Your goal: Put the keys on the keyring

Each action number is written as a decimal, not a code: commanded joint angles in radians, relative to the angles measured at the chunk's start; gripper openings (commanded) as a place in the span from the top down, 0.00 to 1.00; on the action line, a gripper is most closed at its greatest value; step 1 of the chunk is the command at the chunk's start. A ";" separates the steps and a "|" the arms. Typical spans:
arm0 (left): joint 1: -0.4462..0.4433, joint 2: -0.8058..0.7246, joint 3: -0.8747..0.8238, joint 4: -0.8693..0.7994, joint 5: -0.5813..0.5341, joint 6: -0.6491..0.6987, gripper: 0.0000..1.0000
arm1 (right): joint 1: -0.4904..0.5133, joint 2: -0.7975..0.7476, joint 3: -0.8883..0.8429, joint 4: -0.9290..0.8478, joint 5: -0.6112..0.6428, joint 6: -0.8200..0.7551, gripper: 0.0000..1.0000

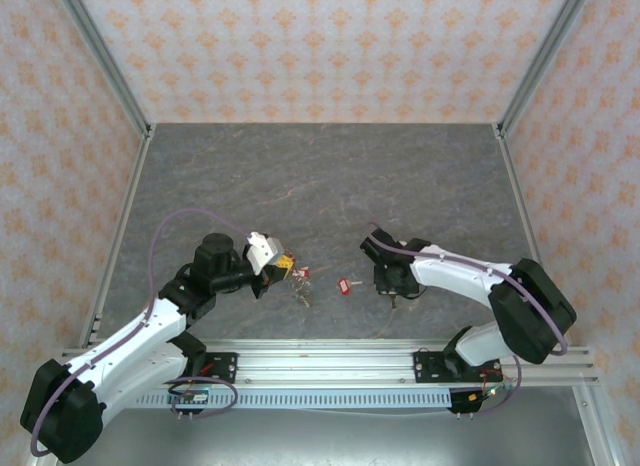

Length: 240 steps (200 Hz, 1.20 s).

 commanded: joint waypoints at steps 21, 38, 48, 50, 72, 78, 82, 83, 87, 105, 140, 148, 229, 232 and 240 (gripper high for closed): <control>-0.009 -0.030 0.040 0.000 -0.020 0.022 1.00 | 0.008 0.022 0.040 -0.055 0.089 -0.022 0.81; -0.010 -0.030 0.040 0.000 -0.020 0.022 1.00 | 0.009 0.020 0.042 -0.061 0.092 -0.022 0.85; -0.009 -0.030 0.040 -0.002 -0.020 0.022 1.00 | 0.008 0.017 0.040 -0.064 0.095 -0.021 0.86; -0.009 -0.030 0.040 -0.002 -0.020 0.023 1.00 | 0.008 0.017 0.039 -0.065 0.096 -0.021 0.86; -0.009 -0.030 0.040 -0.001 -0.022 0.022 1.00 | 0.008 0.005 0.034 -0.075 0.106 -0.016 0.89; -0.009 -0.030 0.041 -0.001 -0.022 0.023 1.00 | 0.008 0.001 0.033 -0.075 0.108 -0.013 0.89; -0.009 -0.029 0.040 -0.002 -0.023 0.022 1.00 | 0.008 -0.003 0.030 -0.075 0.108 -0.010 0.90; -0.010 -0.029 0.040 -0.002 -0.022 0.022 1.00 | 0.008 -0.004 0.030 -0.076 0.108 -0.010 0.90; -0.009 -0.030 0.040 -0.002 -0.023 0.022 1.00 | 0.008 -0.006 0.027 -0.076 0.108 -0.009 0.90; -0.009 -0.030 0.040 -0.003 -0.023 0.022 1.00 | 0.008 -0.022 0.018 -0.076 0.114 0.002 0.89; -0.009 -0.031 0.040 -0.005 -0.025 0.023 1.00 | 0.007 -0.032 0.000 -0.070 0.126 0.013 0.82; -0.010 -0.032 0.040 -0.006 -0.024 0.023 1.00 | 0.008 -0.029 -0.004 -0.067 0.128 0.013 0.81; -0.012 -0.038 0.040 -0.010 -0.028 0.023 1.00 | 0.006 0.008 -0.001 -0.063 0.134 0.005 0.82; -0.011 -0.038 0.041 -0.010 -0.028 0.024 1.00 | 0.006 0.009 -0.001 -0.063 0.134 0.005 0.82; -0.012 -0.038 0.039 -0.010 -0.025 0.024 1.00 | 0.006 0.010 -0.001 -0.064 0.135 0.005 0.82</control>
